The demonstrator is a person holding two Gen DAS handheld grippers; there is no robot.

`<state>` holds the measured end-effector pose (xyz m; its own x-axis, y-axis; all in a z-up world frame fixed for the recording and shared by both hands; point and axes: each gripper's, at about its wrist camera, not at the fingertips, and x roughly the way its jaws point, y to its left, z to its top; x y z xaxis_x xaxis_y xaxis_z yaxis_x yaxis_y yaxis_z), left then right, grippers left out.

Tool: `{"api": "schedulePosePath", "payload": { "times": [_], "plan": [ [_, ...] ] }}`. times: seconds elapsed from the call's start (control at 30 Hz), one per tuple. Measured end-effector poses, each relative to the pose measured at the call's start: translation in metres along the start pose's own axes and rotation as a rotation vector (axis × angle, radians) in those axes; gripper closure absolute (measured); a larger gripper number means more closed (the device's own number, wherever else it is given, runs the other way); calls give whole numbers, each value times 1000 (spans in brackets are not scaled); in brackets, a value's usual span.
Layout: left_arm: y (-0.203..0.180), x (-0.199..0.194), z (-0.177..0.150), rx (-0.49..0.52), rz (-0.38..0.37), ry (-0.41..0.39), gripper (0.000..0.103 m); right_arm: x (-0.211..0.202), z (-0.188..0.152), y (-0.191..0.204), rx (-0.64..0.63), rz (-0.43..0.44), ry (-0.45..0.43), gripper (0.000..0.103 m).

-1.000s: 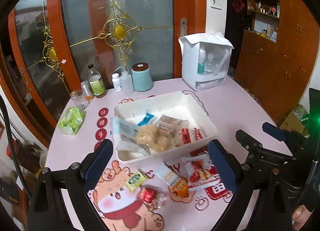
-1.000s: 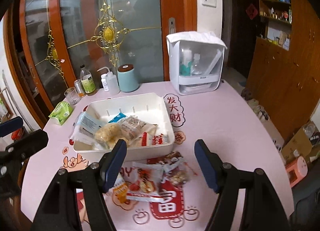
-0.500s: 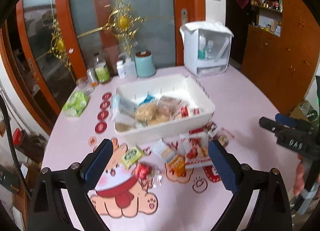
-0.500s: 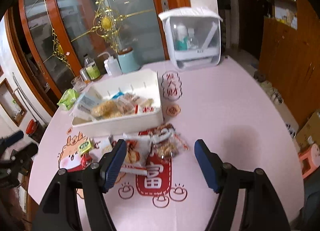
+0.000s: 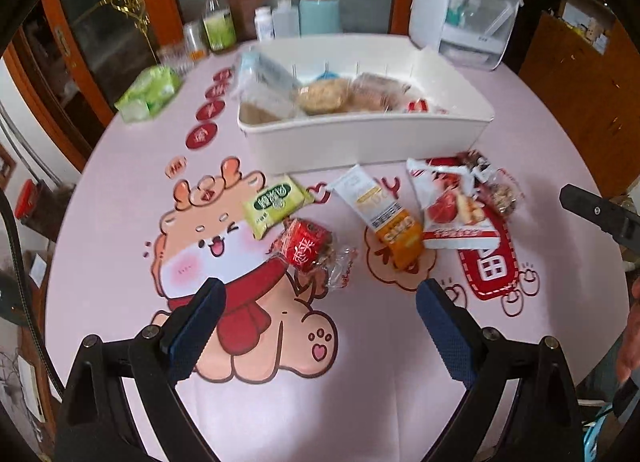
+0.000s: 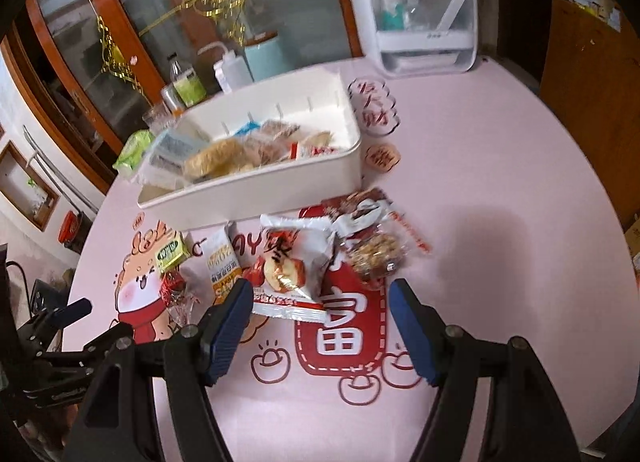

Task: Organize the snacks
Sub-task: 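Move both tools back over the remaining snacks, then grasp the red-wrapped snack with the left tool while the right grasps the white-red bread bag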

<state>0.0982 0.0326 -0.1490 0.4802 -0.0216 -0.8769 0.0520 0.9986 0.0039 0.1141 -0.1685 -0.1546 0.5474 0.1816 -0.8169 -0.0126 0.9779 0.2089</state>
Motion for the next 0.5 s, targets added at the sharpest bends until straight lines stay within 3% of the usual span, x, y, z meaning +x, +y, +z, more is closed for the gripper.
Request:
{"api": "schedulePosePath", "payload": {
  "times": [0.5],
  "plan": [
    [33,106,34,-74,-68,202,8,102,26,18,36,-14,177,32]
  ]
}}
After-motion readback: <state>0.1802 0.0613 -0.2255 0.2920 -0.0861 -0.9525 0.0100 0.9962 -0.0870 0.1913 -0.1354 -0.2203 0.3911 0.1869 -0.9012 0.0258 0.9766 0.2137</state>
